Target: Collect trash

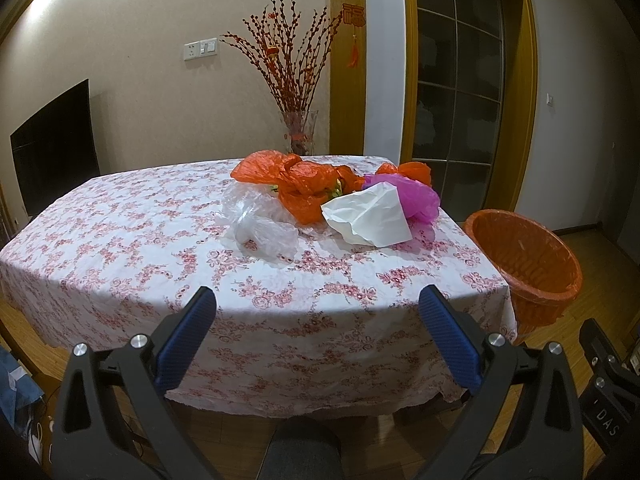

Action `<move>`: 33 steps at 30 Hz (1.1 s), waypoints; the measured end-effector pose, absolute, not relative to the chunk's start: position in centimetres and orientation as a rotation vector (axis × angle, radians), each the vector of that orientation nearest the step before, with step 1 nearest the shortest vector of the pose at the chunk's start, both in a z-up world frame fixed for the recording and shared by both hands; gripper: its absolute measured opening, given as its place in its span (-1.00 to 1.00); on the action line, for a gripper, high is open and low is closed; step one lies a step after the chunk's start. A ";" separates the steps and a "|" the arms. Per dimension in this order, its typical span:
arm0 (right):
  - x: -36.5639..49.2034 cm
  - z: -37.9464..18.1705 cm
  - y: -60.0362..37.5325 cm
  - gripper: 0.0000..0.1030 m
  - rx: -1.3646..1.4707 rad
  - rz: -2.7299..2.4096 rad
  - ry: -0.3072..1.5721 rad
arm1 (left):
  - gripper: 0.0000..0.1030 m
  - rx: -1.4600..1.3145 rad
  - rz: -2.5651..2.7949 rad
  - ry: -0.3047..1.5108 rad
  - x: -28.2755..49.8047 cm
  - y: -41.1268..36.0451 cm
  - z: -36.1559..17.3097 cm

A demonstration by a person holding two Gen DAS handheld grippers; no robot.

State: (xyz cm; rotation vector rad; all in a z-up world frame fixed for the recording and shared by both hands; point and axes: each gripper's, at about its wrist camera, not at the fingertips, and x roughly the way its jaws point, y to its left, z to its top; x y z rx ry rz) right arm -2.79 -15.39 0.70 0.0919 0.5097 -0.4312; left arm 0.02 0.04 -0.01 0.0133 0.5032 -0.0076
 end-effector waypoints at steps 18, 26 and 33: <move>-2.6 0.6 -15.3 0.96 0.091 -0.431 0.511 | 0.92 0.013 -0.008 0.507 0.0 0.0 0.0; -2.5 0.6 -15.1 0.96 0.092 -0.431 0.514 | 0.92 0.011 -0.008 0.516 0.2 -0.4 -0.6; -2.1 0.1 -15.5 0.96 0.100 -0.429 0.525 | 0.92 -0.003 -0.007 0.544 0.7 0.1 -0.9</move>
